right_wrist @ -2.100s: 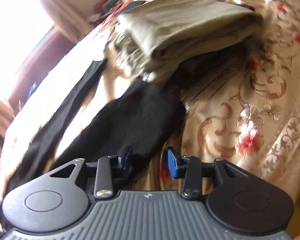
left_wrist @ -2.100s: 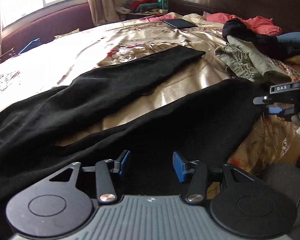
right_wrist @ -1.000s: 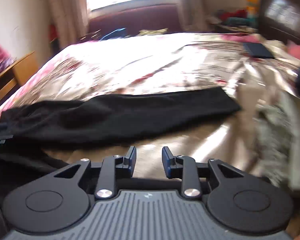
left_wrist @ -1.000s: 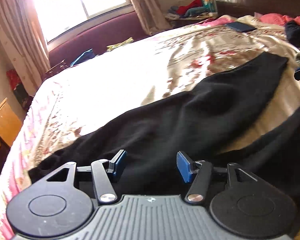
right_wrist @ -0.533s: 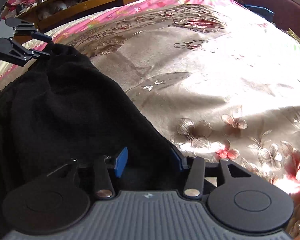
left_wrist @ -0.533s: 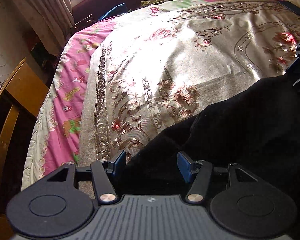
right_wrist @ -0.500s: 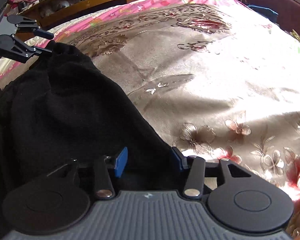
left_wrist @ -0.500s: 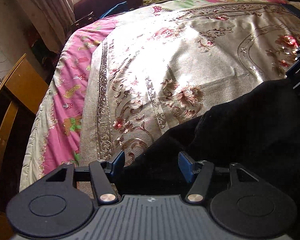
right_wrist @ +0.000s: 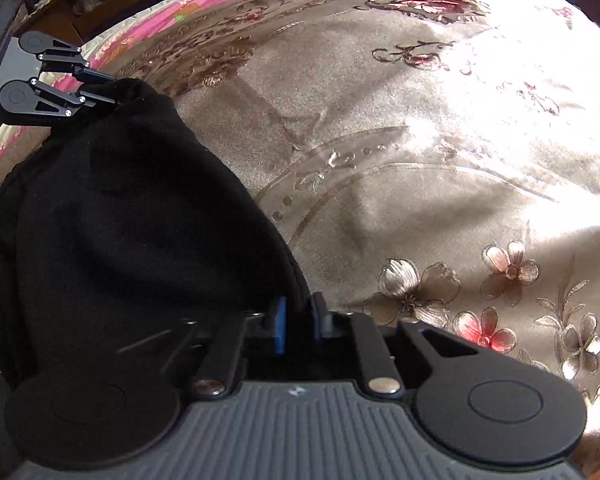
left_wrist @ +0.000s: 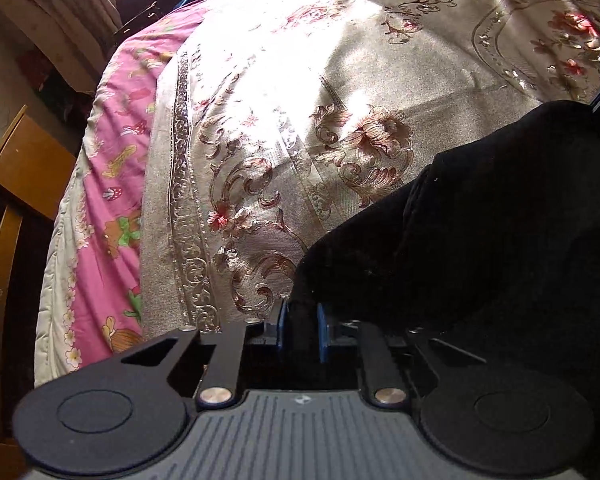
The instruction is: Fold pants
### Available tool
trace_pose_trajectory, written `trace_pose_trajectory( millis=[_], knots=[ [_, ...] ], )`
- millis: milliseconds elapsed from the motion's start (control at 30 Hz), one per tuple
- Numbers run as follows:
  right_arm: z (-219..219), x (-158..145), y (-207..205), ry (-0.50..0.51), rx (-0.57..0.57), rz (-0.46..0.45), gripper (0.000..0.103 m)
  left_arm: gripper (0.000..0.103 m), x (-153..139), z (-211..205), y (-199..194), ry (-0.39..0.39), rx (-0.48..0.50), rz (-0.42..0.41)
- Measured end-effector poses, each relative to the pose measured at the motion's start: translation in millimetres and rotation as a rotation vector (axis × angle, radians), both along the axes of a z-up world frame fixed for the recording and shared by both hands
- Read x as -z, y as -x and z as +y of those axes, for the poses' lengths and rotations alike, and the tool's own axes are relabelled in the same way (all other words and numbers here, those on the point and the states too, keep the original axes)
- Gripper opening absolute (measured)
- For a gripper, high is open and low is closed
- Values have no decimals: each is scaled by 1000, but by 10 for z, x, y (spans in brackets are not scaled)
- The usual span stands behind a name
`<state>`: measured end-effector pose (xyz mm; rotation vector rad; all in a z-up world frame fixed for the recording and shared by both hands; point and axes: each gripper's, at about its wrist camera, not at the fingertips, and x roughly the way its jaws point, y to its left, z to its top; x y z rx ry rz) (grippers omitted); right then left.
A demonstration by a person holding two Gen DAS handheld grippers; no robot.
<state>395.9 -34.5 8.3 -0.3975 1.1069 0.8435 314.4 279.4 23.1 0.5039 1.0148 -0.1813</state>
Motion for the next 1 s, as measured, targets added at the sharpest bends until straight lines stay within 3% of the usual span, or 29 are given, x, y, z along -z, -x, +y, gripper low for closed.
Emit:
trace_pose_trajectory(
  millis=[200,367,433,500,600,767,1000],
  knots=[
    [-173,-550,597,-76,41,-187,4,23,-395,-161,511,-22,32,-180],
    [-319,-1182,1719,-104,53,-345,4,23,-873,-71,1399,59,24,-355],
    [-332,-1277,2220,-114,58,-356,4,23,-944,3,1790,94,9,-389],
    [-310,-1216,2694,-123,69,-323,4,23,-920,67,2191,134,-5,-398],
    [-194,-824,3121,-82,75,-254,4,23,-708,135,2596,161,-46,-389],
    [27,-199,3412,26,41,-209,4,23,-190,186,2974,121,-93,-322],
    [180,-192,3445,99,-35,-271,4,26,-52,198,3202,97,-74,-379]
  ],
)
